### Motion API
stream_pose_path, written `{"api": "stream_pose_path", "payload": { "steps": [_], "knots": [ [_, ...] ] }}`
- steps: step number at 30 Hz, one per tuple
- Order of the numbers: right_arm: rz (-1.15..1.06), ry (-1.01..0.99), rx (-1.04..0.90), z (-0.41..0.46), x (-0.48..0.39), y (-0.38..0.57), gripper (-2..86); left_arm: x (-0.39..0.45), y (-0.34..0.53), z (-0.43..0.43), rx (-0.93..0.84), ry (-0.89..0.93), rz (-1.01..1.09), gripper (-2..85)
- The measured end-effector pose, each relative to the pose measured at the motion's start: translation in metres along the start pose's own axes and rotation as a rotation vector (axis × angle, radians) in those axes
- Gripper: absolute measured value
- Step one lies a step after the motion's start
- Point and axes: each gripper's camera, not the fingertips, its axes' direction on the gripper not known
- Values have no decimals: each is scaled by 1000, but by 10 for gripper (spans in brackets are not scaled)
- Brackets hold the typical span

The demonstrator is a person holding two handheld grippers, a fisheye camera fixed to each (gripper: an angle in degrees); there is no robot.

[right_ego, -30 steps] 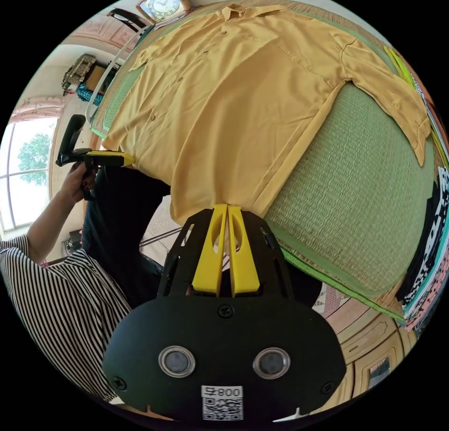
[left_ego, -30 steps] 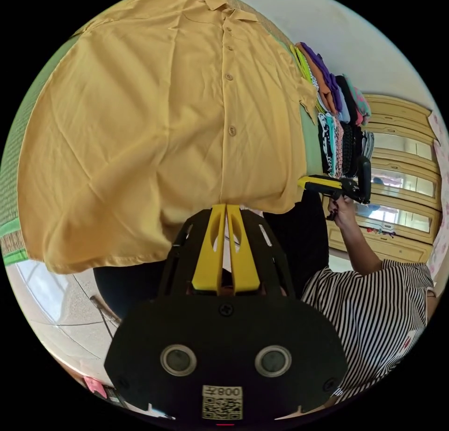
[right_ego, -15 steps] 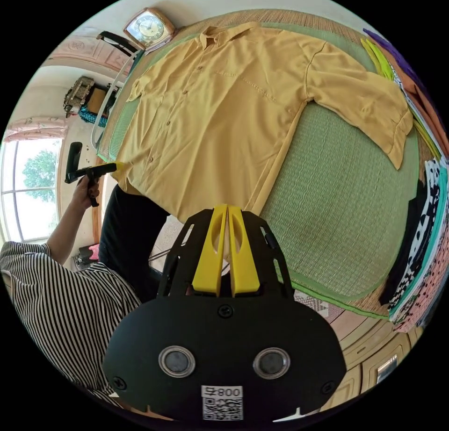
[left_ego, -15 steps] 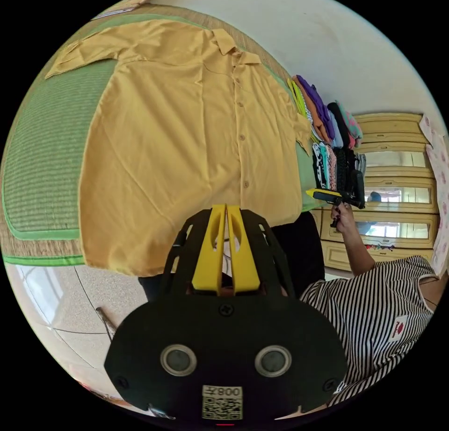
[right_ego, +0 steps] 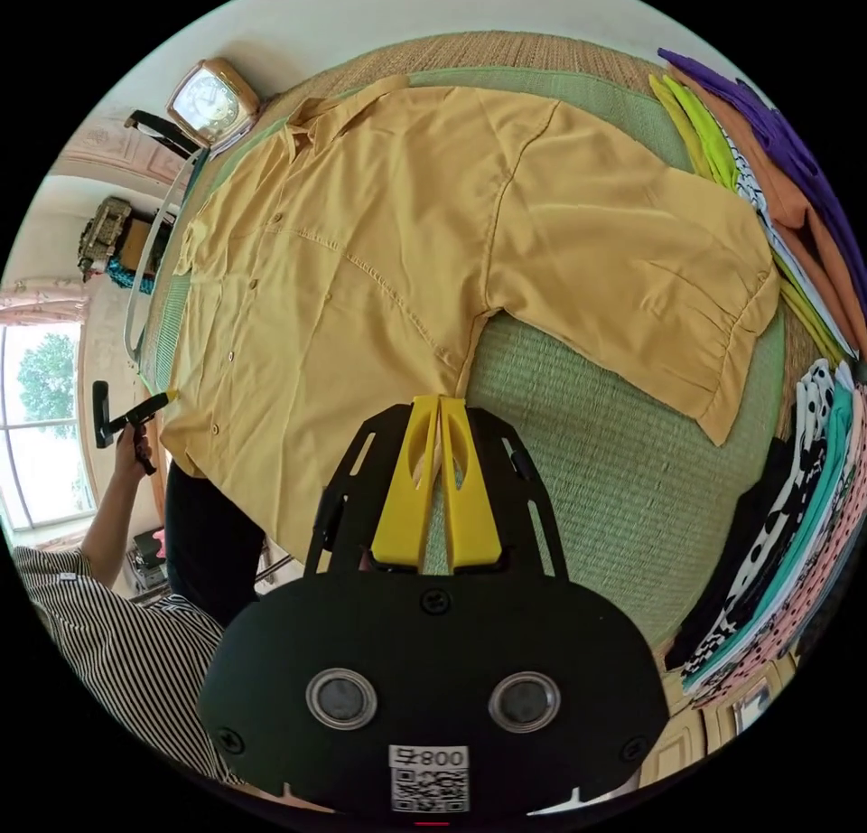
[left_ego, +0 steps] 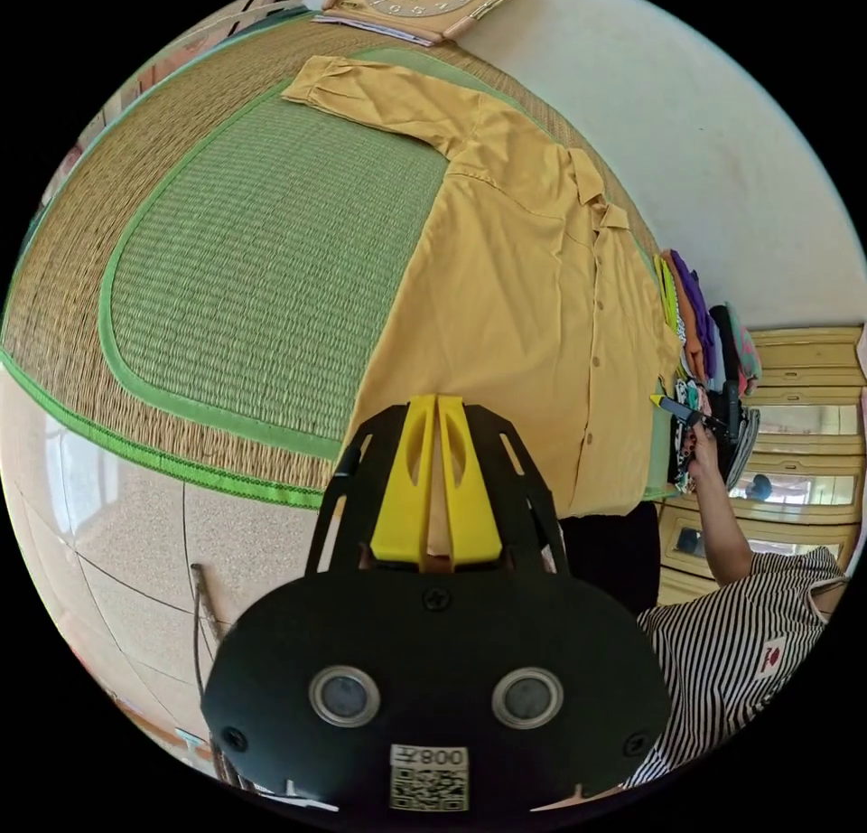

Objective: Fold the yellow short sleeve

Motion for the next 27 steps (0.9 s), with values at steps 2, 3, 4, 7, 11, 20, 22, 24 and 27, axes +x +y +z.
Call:
{"api": "stream_pose_path", "payload": {
  "steps": [2, 3, 4, 7, 11, 20, 22, 24, 27],
  "knots": [
    [-26, -16, 45, -11, -7, 1, 2, 15, -10, -7, 45, 10, 54, 3],
    [-35, -17, 58, -14, -10, 0, 2, 28, -19, -10, 78, 13, 97, 4],
    [-55, -25, 85, -19, -16, -5, 2, 34, -25, -11, 90, 18, 121, 4],
    [-109, -59, 107, -20, -27, -27, 1, 68, -60, -5, 109, 107, 240, 4],
    [-137, -56, 109, -11, -31, -59, 1, 123, -125, 25, 79, 193, 384, 3],
    [-92, -88, 129, 12, 1, -37, 1, 238, -276, 97, 29, 116, 525, 2],
    [-92, -100, 136, 13, 4, -34, 1, 249, -301, 111, 22, 71, 488, 2],
    [-95, -111, 146, 13, 8, -30, 1, 258, -324, 127, 1, 43, 450, 2],
    [-99, -153, 163, 14, 18, -23, 1, 265, -337, 130, 34, 83, 441, 2]
  ]
}}
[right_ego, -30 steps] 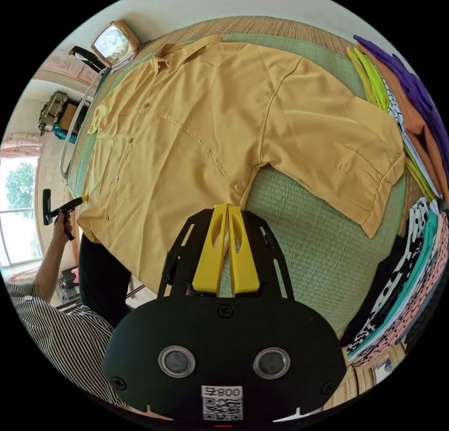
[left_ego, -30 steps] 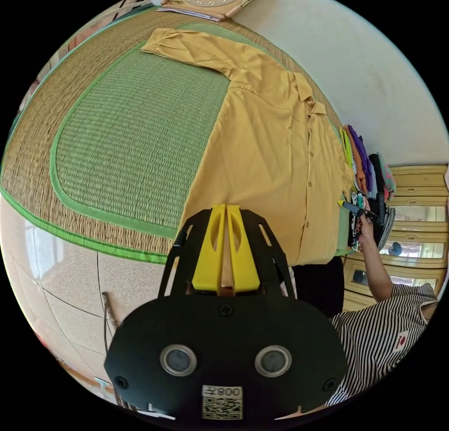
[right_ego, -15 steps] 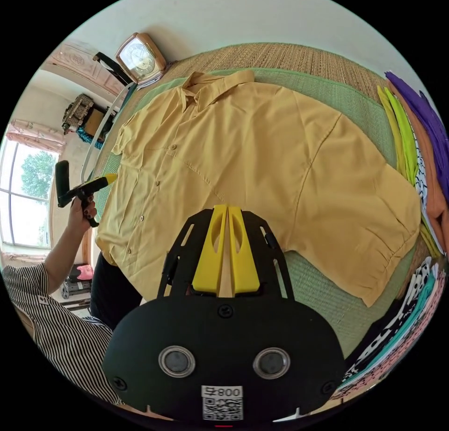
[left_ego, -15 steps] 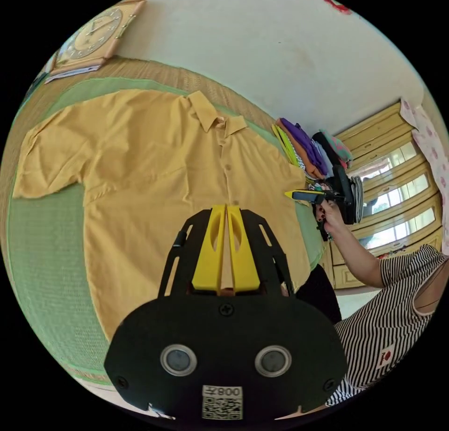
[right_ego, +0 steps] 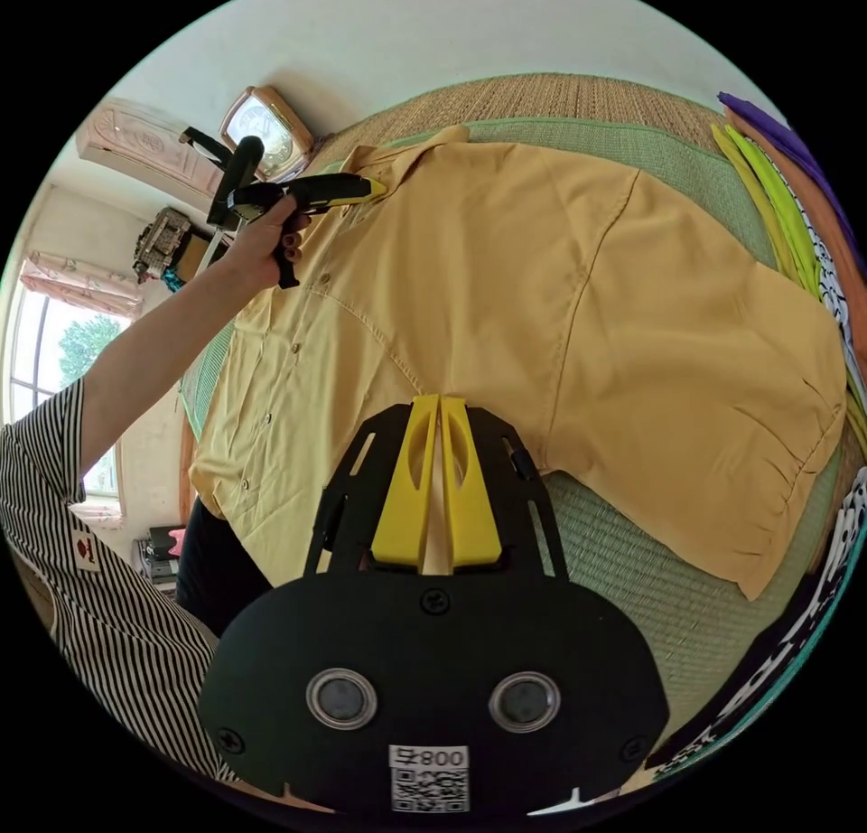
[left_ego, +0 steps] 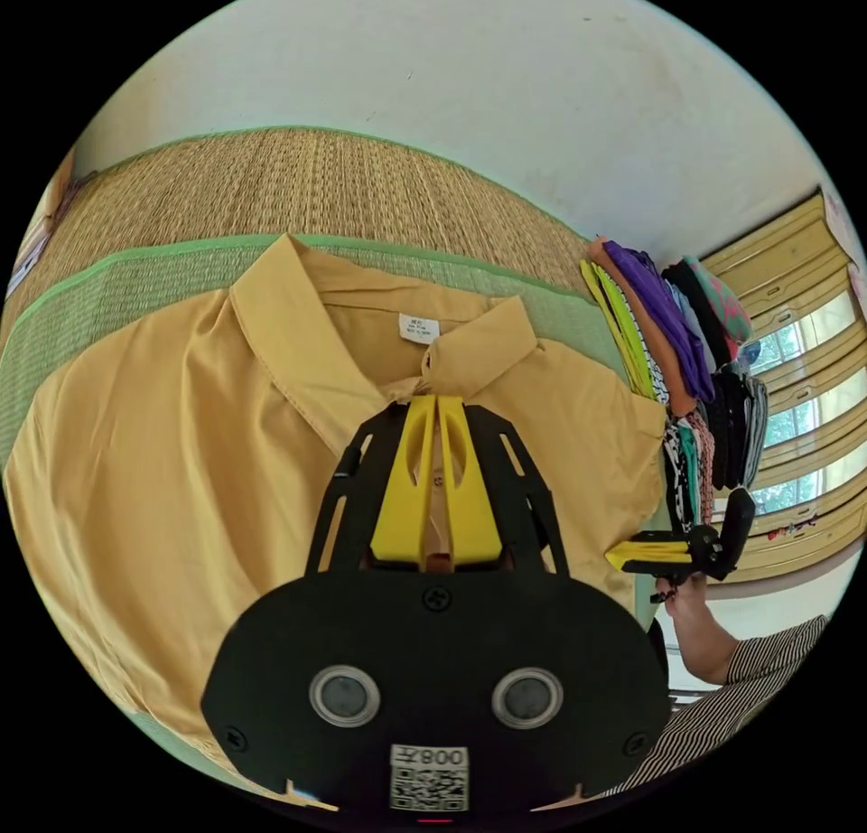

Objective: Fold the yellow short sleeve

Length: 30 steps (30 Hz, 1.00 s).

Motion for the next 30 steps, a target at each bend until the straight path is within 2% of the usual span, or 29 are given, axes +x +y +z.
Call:
{"api": "stream_pose_path", "payload": {
  "steps": [4, 10, 16, 21, 24, 26, 30],
  "knots": [
    [21, -57, 37, -2, 11, 11, 1, 13, -12, 3, -14, -23, 35, 3],
    [31, -102, 111, -18, 17, 39, 1, 48, -8, -2, 31, 54, 117, 5],
    [-45, -82, 182, -40, 13, 1, 1, 81, -27, -5, 86, -42, 179, 15],
    [-113, 27, 180, -30, 4, -90, 1, 61, -38, -17, 207, -75, 26, 13],
    [-89, 164, 138, -12, 6, -139, 1, 42, -37, -18, 257, -118, -83, 9],
    [-49, 263, 119, 0, 13, -161, 1, 30, -38, -15, 268, -148, -145, 6],
    [-25, 291, 118, 6, 22, -180, 1, 12, -51, 5, 225, -190, -212, 4]
  ]
}}
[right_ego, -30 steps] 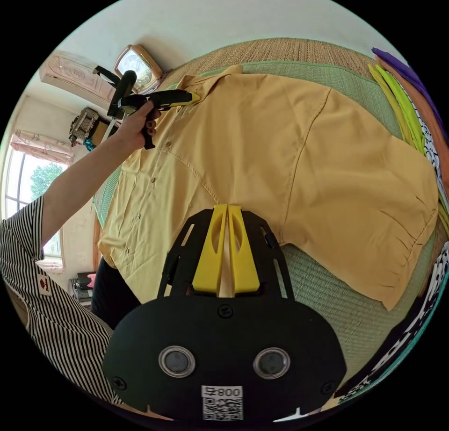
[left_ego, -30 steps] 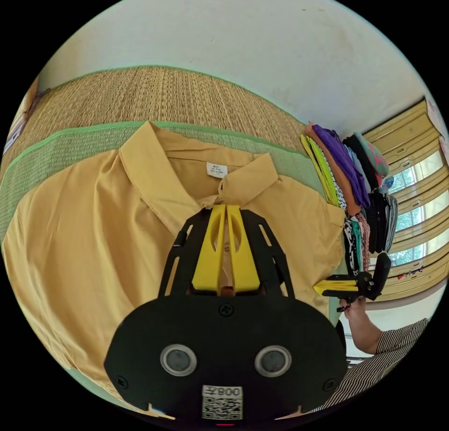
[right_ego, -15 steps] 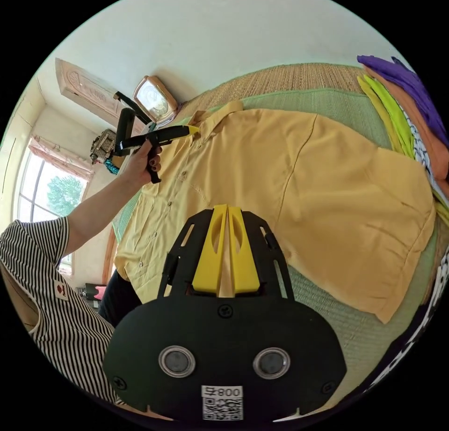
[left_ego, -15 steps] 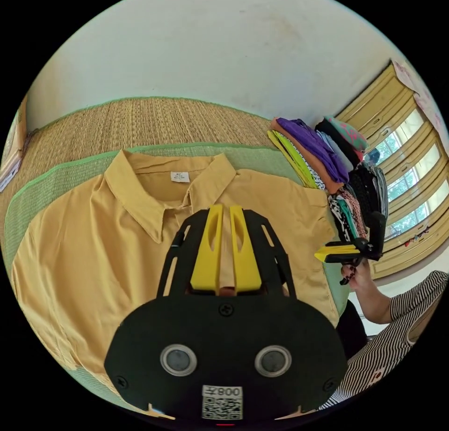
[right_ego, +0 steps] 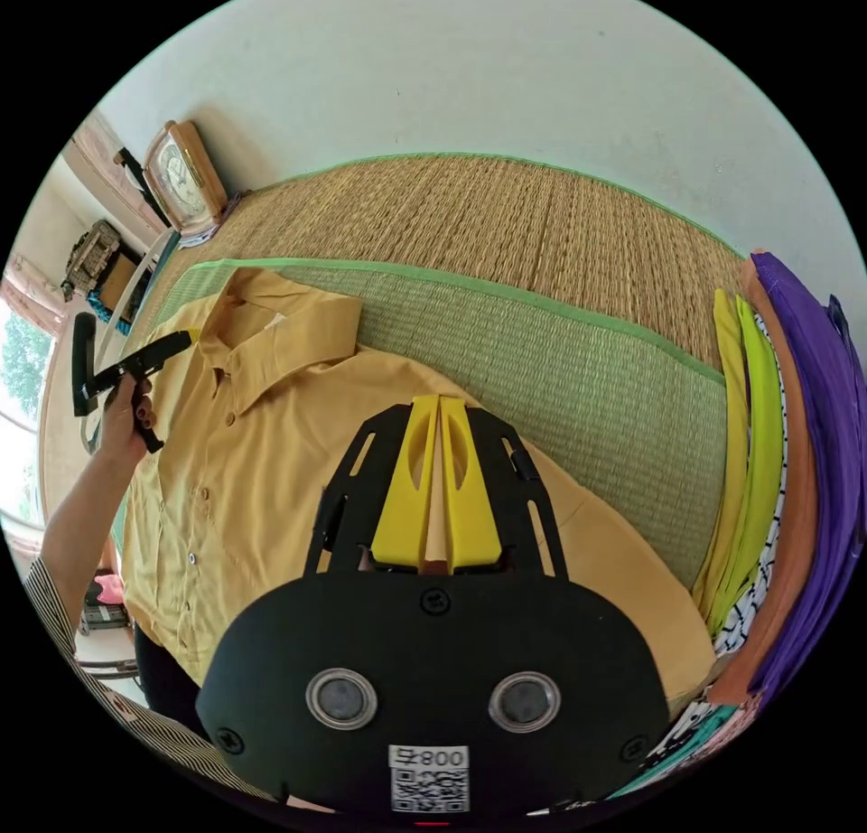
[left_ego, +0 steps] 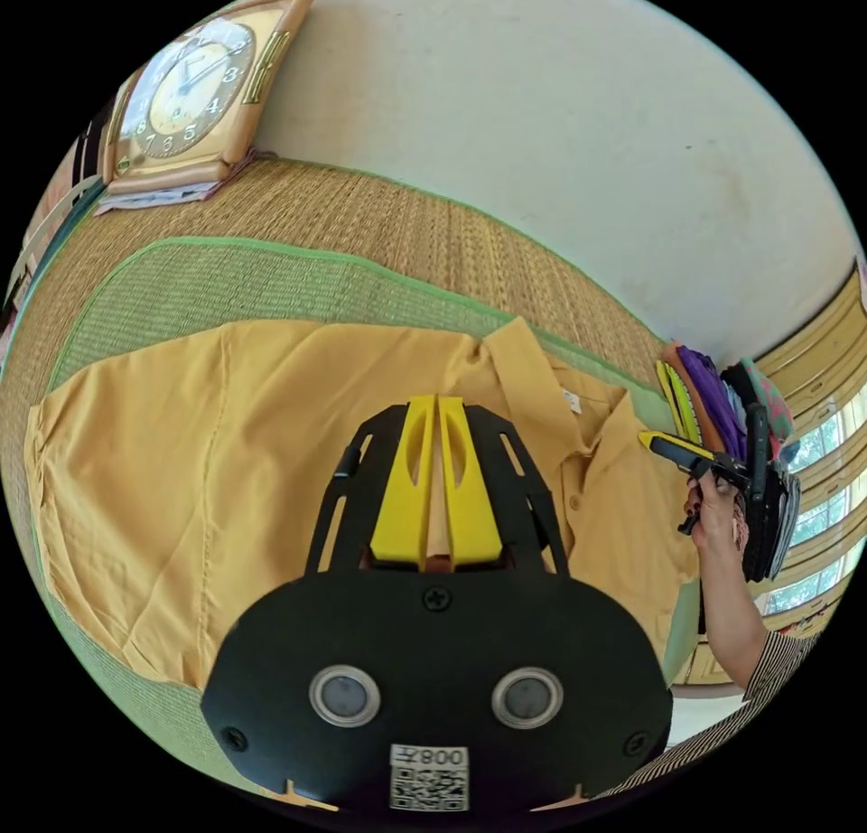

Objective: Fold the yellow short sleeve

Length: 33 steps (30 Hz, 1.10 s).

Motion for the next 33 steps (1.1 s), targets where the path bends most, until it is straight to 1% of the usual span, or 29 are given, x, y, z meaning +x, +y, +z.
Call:
{"api": "stream_pose_path", "payload": {
  "steps": [2, 6, 8, 10, 12, 13, 15, 16, 18, 20, 23, 26, 28, 33],
  "knots": [
    [12, 1, -14, 1, 4, -10, 1, 1, -4, 3, 18, 11, -34, 4],
    [-4, 29, -7, -1, -2, -5, 1, 19, -7, 11, 13, 9, -28, 3],
    [2, -24, 16, -10, 0, 9, 1, 30, -3, 10, 19, 31, -22, 3],
    [11, -83, 85, -29, 1, 31, 2, 45, 6, 5, 50, 151, 19, 3],
    [18, -133, 144, -52, 4, 63, 3, 69, 20, 1, 50, 311, 106, 4],
    [18, -168, 187, -68, 6, 91, 4, 76, 24, 1, 43, 343, 130, 4],
    [46, -188, 223, -90, 12, 139, 7, 110, 41, 7, -29, 462, 223, 6],
    [88, -177, 251, -104, 20, 176, 10, 119, 46, 10, -52, 484, 245, 6],
    [190, -114, 272, -121, 34, 231, 18, 159, 65, 23, -132, 562, 307, 9],
    [340, -58, 284, -137, 60, 295, 46, 193, 77, 36, -203, 619, 364, 13],
    [477, -12, 285, -148, 95, 349, 89, 257, 92, 61, -302, 696, 439, 26],
    [538, 16, 323, -157, 125, 373, 111, 328, 99, 84, -379, 731, 528, 50],
    [536, 10, 335, -157, 136, 379, 117, 374, 102, 97, -425, 720, 608, 64],
    [538, -11, 261, -134, 155, 387, 111, 502, 115, 135, -467, 650, 803, 82]
  ]
}}
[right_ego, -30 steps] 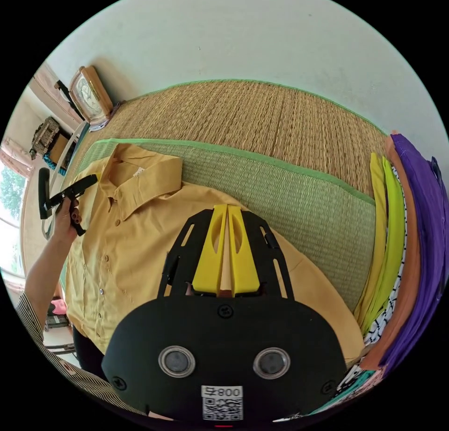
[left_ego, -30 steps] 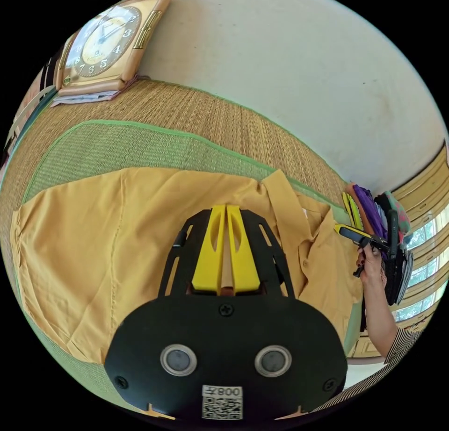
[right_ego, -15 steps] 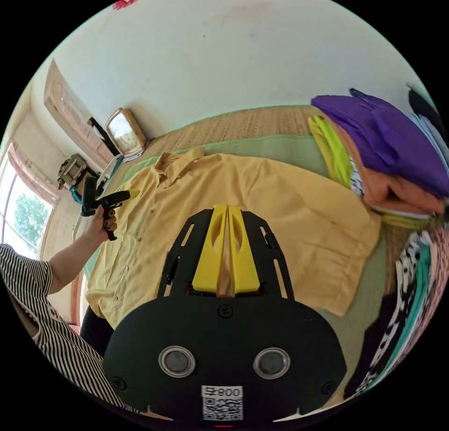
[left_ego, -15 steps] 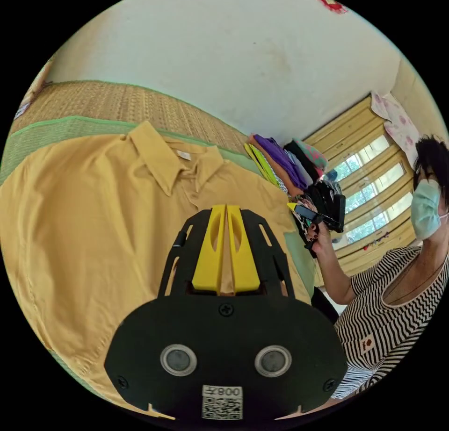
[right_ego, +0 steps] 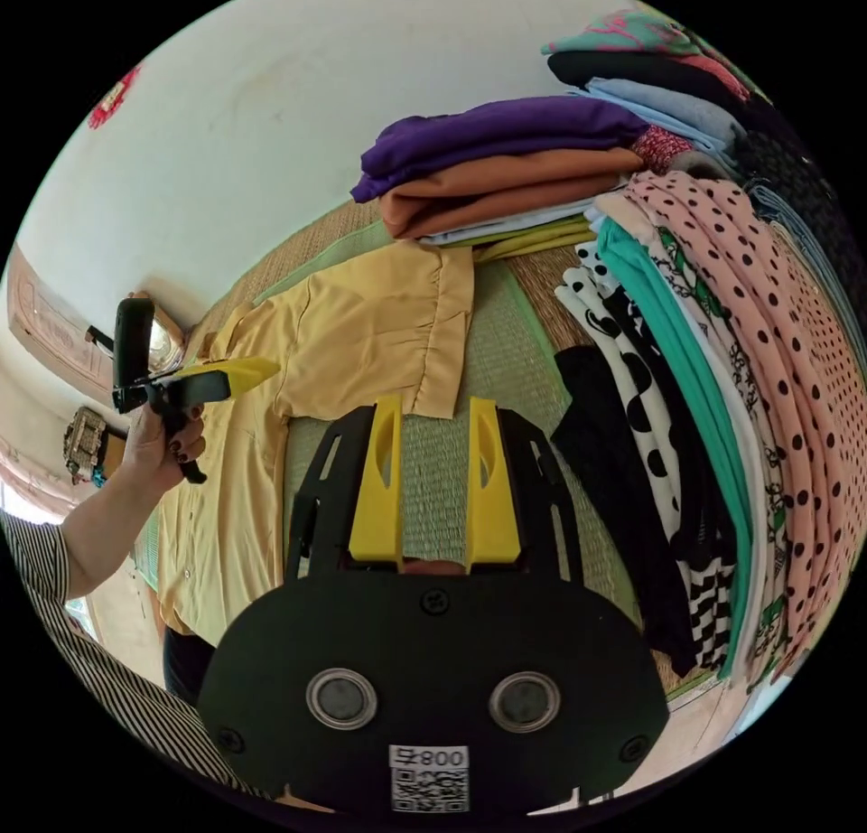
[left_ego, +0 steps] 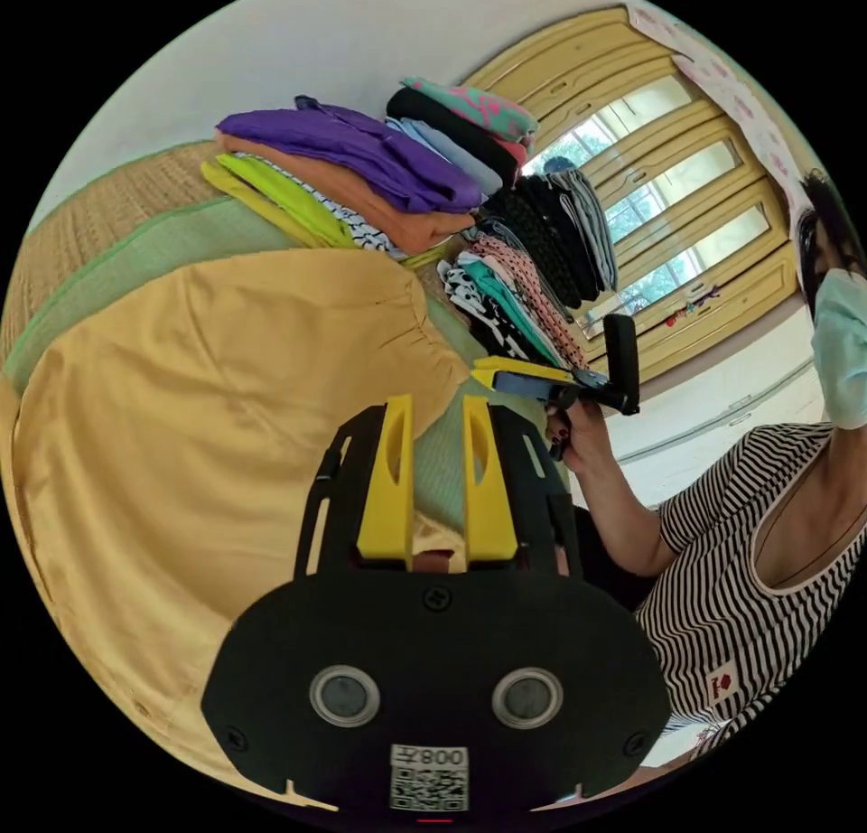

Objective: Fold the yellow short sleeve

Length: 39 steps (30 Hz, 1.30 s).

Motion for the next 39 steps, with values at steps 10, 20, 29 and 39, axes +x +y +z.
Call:
{"api": "stream_pose_path", "payload": {
  "steps": [10, 20, 29, 39],
  "knots": [
    [38, -174, -2, 10, 40, -6, 41, 52, -104, 108, -76, -140, 51, 95],
    [41, -253, -20, 15, 61, -13, 19, 89, -140, 170, -195, -431, 99, 50],
    [62, -304, -15, 16, 77, -16, 10, 95, -136, 171, -152, -436, 91, 12],
    [12, -419, 30, 13, 66, -20, 6, 64, -87, 92, 118, -173, -66, 8]
  ]
}}
